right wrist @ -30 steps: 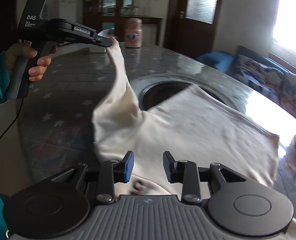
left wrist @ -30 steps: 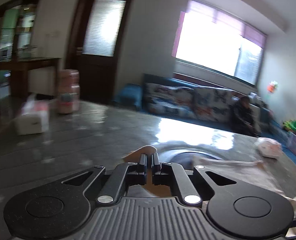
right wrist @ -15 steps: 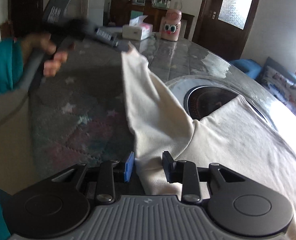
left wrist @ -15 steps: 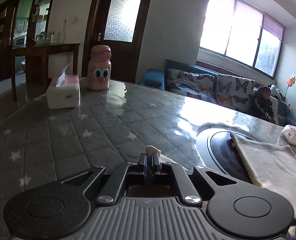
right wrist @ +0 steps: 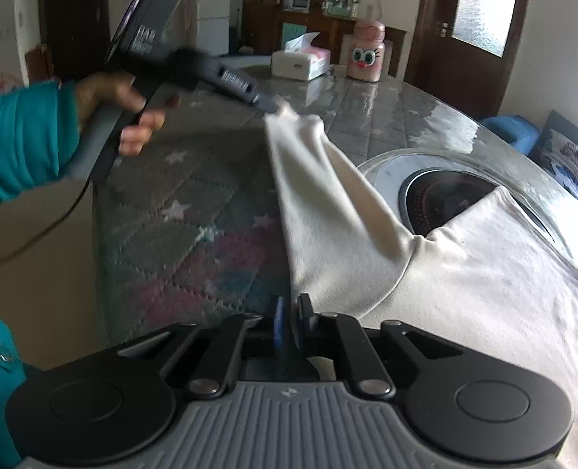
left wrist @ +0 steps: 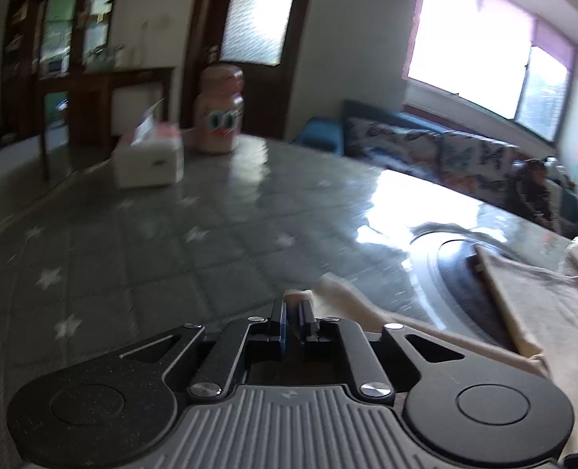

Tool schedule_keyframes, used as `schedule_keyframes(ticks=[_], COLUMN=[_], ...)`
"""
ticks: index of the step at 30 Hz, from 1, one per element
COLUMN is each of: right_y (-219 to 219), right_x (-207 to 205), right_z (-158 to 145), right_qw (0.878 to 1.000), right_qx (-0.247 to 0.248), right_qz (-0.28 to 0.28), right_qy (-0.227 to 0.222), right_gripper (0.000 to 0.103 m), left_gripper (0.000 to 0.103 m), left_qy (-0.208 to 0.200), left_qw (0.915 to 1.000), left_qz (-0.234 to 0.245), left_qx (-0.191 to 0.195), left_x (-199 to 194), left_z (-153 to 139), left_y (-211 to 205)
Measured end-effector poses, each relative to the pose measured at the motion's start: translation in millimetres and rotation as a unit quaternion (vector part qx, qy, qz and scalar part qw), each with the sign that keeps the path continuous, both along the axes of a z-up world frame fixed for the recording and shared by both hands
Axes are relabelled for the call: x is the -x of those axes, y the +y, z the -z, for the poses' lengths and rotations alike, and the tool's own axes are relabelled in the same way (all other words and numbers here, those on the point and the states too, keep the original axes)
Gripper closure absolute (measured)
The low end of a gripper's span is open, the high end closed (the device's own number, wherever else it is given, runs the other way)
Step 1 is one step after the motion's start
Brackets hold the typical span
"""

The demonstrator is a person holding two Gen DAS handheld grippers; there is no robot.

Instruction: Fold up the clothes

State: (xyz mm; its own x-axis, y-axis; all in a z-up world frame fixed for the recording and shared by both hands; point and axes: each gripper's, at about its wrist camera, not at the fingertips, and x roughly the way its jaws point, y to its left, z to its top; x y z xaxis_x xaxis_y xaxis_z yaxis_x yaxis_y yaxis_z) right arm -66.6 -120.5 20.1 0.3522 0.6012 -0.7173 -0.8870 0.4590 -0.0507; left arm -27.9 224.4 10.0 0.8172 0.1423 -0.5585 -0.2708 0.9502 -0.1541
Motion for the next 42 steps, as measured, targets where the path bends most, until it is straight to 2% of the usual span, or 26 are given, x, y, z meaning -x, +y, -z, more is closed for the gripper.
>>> schedule_keyframes(ticks=[4, 6, 9, 12, 14, 18, 21, 25, 29, 32, 36, 39, 42], right_y=[-15, -24, -36, -49, -55, -60, -65, -69, -74, -74, -82, -94, -112], right_x=[-6, -10, -18, -23, -24, -21, -18, -13, -14, -12, -11, -13, -19], right_z=[-16, -21, -20, -16, -13, -4, -1, -4, -3, -6, -15, -21, -22], right_qw=[1.000, 0.999, 0.997, 0.996, 0.995, 0.995, 0.995, 0.995, 0.994, 0.994, 0.992, 0.987, 0.979], right_qx=[-0.019, -0.016, -0.005, 0.010, 0.017, 0.028, 0.024, 0.018, 0.011, 0.010, -0.002, -0.009, -0.012], right_qz=[0.025, 0.045, 0.073, 0.094, 0.099, 0.100, 0.099, 0.093, 0.103, 0.104, 0.127, 0.159, 0.205], right_qy=[0.001, -0.007, -0.009, -0.003, 0.002, 0.012, 0.016, 0.017, 0.026, 0.020, 0.006, -0.006, -0.011], right_gripper=[0.091, 0.087, 0.085, 0.085, 0.085, 0.083, 0.083, 0.082, 0.078, 0.077, 0.070, 0.070, 0.070], left_gripper=[0.094, 0.094, 0.094, 0.094, 0.094, 0.094, 0.092, 0.092, 0.092, 0.090, 0.081, 0.080, 0.080], left_qy=[0.006, -0.003, -0.013, -0.005, 0.005, 0.033, 0.033, 0.040, 0.043, 0.040, 0.018, 0.010, 0.005], left_qw=[0.9999, 0.9999, 0.9969, 0.9918, 0.9900, 0.9918, 0.9946, 0.9979, 0.9982, 0.9972, 0.9941, 0.9872, 0.9767], left_qz=[-0.013, 0.012, 0.077, 0.127, 0.141, 0.123, 0.093, 0.043, 0.038, 0.059, 0.106, 0.159, 0.214], left_qx=[-0.002, 0.004, 0.007, 0.013, 0.007, -0.007, -0.031, -0.027, -0.020, -0.022, -0.014, -0.012, -0.013], left_x=[5, 7, 1, -13, -25, -40, -40, -38, -33, -28, -18, -14, -11], left_z=[-6, -13, -18, -12, -5, 10, 13, 12, 8, 0, -18, -27, -30], left_y=[-2, -14, -44, -68, -77, -73, -61, -40, -39, -54, -87, -119, -154])
